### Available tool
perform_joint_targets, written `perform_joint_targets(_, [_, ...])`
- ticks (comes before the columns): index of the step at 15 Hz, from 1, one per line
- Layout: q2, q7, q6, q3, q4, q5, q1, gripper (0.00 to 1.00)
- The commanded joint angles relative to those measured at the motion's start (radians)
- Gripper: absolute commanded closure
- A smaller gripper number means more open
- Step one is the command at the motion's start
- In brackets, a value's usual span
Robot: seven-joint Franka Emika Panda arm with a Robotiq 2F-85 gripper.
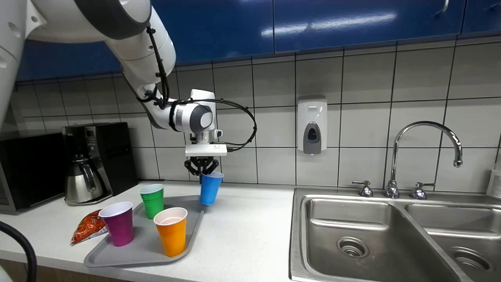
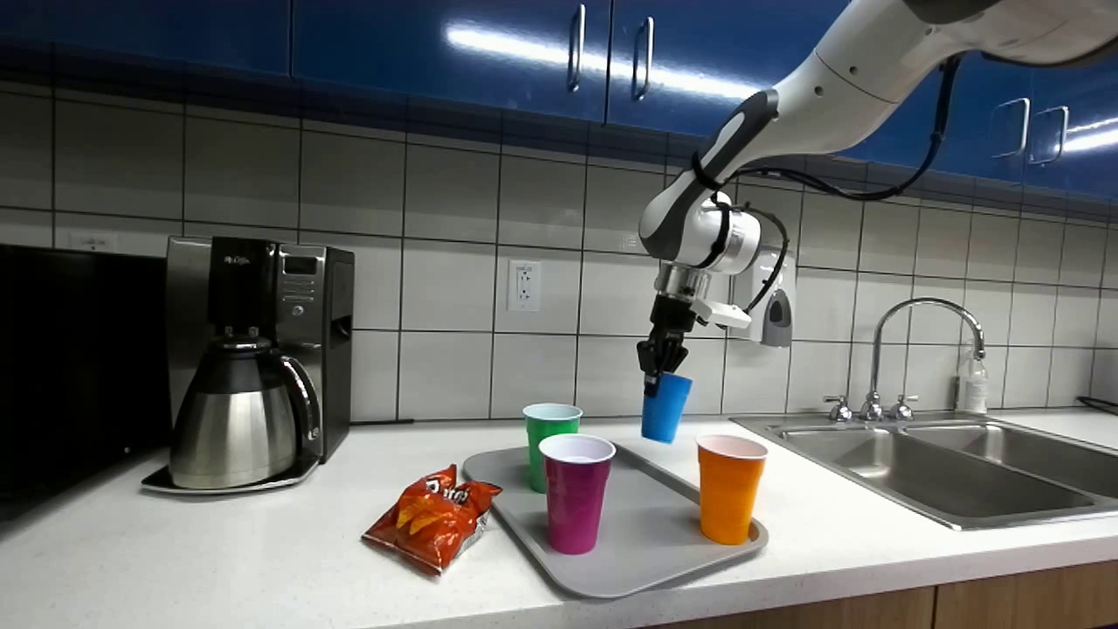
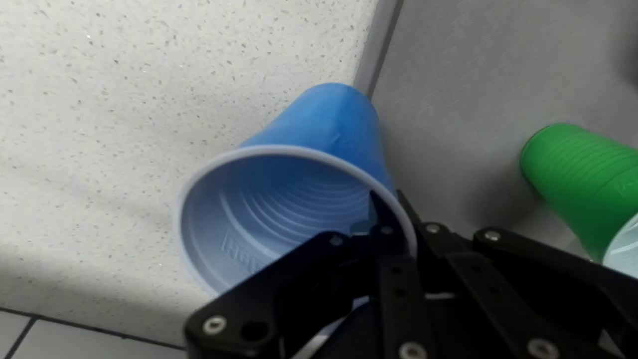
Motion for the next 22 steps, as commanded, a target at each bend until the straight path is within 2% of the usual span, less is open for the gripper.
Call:
perform_joint_targets(1, [-0.037,-0.125,0.008,0.033,-0.041,0.049,-0.026,0.99])
perform_joint_targets(12, [-0.057,-0.385,0.028,0.051,-0.078,0.11,-0.015,0.99])
perform_joint_targets(22, [-0.069,-0.476,0.094,0.072,-0.134,0.112,0.003,0.99])
